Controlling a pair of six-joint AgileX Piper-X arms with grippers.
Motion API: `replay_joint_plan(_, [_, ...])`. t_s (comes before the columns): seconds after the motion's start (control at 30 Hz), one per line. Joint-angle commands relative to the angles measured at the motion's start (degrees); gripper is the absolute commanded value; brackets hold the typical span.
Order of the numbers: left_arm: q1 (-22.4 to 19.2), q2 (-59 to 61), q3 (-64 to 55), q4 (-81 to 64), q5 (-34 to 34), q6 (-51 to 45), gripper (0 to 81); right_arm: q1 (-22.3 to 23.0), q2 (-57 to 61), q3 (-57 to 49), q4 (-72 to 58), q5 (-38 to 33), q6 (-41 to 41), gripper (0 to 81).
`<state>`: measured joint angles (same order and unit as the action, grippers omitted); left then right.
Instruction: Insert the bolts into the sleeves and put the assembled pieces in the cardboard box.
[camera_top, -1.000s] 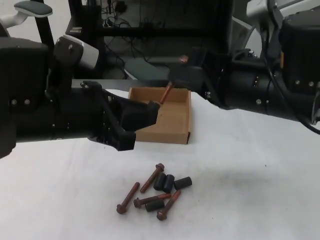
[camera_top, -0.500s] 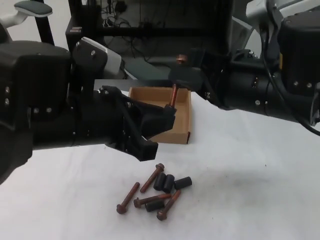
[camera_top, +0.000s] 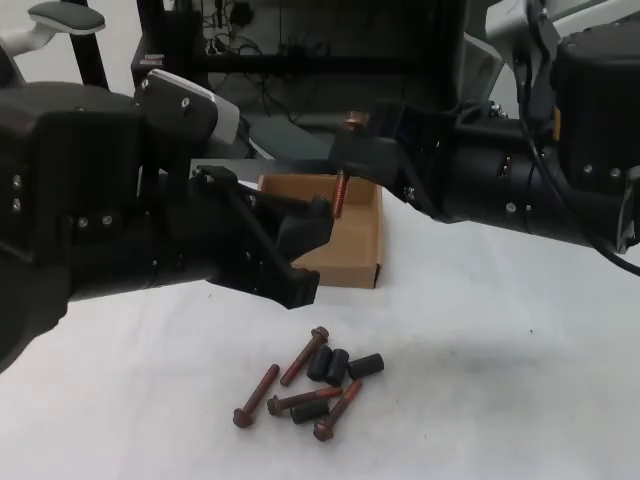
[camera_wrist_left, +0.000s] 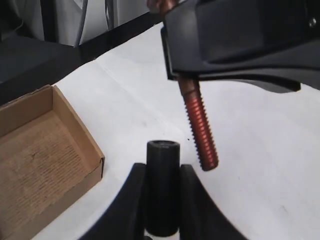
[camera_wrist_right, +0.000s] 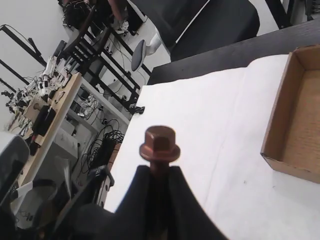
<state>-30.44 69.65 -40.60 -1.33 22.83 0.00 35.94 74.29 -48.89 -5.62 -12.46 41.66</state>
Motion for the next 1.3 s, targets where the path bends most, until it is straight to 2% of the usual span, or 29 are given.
replay_joint_plan(0.0, [0.03,-0.45,-0.29,-1.59,2.47,0.0,1.7,0.06,-0.28,-0.28,-0.87,-0.37,0.3,0.6])
replay_joint_plan(0.13, [0.03,-0.45,-0.29,-0.6,3.13,-0.86,1.7,0.06,-0.28,-0.28,-1.16,0.09,-0.16,0.6])
replay_joint_plan(0.27, [0.62,-0.45,-0.29,2.41,3.3,3.16,1.7,-0.34,-0.28,-0.28,-1.15,2.25,-2.22,0.6])
replay_joint_plan(0.67, [1.22,-0.45,-0.29,2.32,5.22,2.55,1.7,-0.61,-0.23,-0.28,-1.15,5.48,-7.33,0.6])
replay_joint_plan(0.9, [1.22,-0.45,-0.29,1.91,5.81,1.25,1.7,-0.61,-0.14,-0.28,-1.15,6.88,-7.35,0.6])
replay_joint_plan(1.27, [1.22,-0.45,-0.29,-4.1,5.94,-2.66,1.7,1.9,-0.14,-0.28,-3.49,10.28,-5.81,0.6])
